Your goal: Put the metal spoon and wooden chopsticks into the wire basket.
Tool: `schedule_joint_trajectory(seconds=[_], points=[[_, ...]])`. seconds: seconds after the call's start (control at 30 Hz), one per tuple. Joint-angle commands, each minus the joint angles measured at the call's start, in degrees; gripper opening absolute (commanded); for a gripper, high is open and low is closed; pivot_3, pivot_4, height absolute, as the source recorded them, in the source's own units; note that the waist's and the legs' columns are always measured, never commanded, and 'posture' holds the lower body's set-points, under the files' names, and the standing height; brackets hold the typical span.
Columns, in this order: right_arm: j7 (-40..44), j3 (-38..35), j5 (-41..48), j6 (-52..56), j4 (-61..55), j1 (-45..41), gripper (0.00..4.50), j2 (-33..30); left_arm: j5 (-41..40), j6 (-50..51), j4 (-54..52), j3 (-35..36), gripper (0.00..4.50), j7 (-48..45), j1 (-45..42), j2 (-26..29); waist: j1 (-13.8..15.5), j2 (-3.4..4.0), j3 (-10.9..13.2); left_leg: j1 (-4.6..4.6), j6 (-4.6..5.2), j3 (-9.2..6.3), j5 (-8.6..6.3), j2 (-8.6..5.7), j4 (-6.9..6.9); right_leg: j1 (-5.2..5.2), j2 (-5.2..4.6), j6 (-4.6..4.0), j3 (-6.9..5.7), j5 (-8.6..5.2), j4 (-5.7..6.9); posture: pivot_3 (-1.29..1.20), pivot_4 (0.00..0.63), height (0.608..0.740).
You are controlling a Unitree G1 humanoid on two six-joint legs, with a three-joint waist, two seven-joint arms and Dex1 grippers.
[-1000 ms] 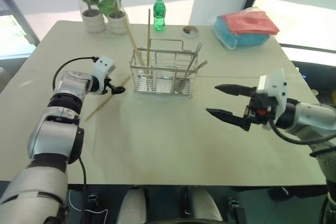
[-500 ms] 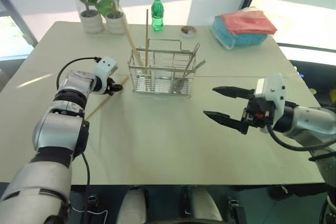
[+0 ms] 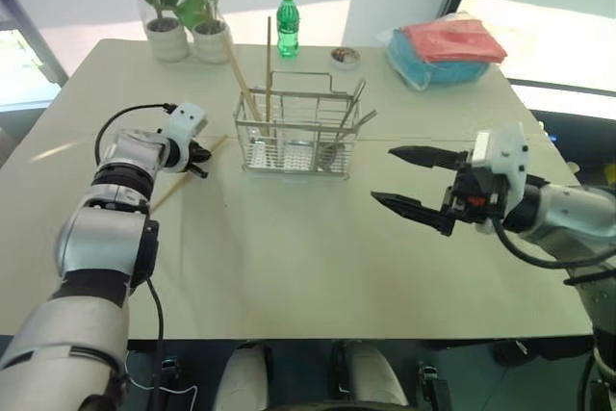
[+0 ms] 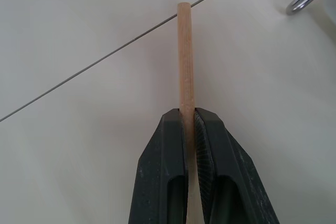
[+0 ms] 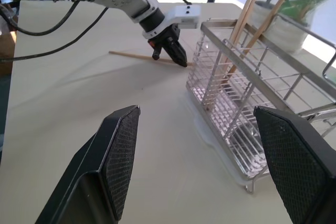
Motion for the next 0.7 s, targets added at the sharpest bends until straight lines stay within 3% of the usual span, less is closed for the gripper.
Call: schedule_joint_trajectory(seconds=[0.03,0.27,0.4,0.6,0.7], points=[[-0.4,-1.2,0.8,-0.6,1.0,-2.4,3.60,0.5,-0.4,0.2,-1.5,2.0,0.02,0.5,-1.0,2.7,0.0,0.00,0.0,0.00,0.00,0.00,0.00,0.00,0.00,0.00,0.00,0.00,0.00,0.00,0.00,0.00,0.150,0.723],[0.1,-1.2,0.7,-0.7,3.0,-4.8,3.60,0.5,-2.1,-2.1,-1.9,6.7,0.02,8.9,0.0,7.0,0.1,0.00,0.0,-0.01,0.00,0.00,0.00,0.00,-0.01,0.00,-0.01,0.01,0.00,0.00,0.01,0.00,0.150,0.723],[-0.1,-0.9,0.6,-0.5,3.8,-6.5,3.60,0.7,-6.7,-7.5,-4.0,13.7,0.02,15.3,-0.5,8.3,0.2,-0.01,0.0,-0.01,0.00,0.00,0.00,0.00,0.02,0.02,-0.02,0.02,0.00,0.01,0.01,0.00,0.150,0.723],[0.2,-2.0,1.3,0.0,5.5,-8.3,3.60,0.3,-18.3,-10.5,-13.4,25.7,0.02,18.4,-3.7,5.6,0.2,-0.02,0.0,-0.01,0.00,0.00,0.00,0.00,0.01,0.02,-0.03,0.03,-0.01,0.01,0.03,0.00,0.150,0.723],[0.2,-2.2,1.6,0.3,5.9,-9.0,3.60,0.1,-22.4,-9.2,-21.7,28.1,0.02,17.9,-3.7,3.1,0.1,-0.03,0.0,-0.02,-0.01,0.01,0.01,-0.01,0.04,0.05,-0.03,0.04,0.00,0.02,0.04,0.00,0.150,0.723]])
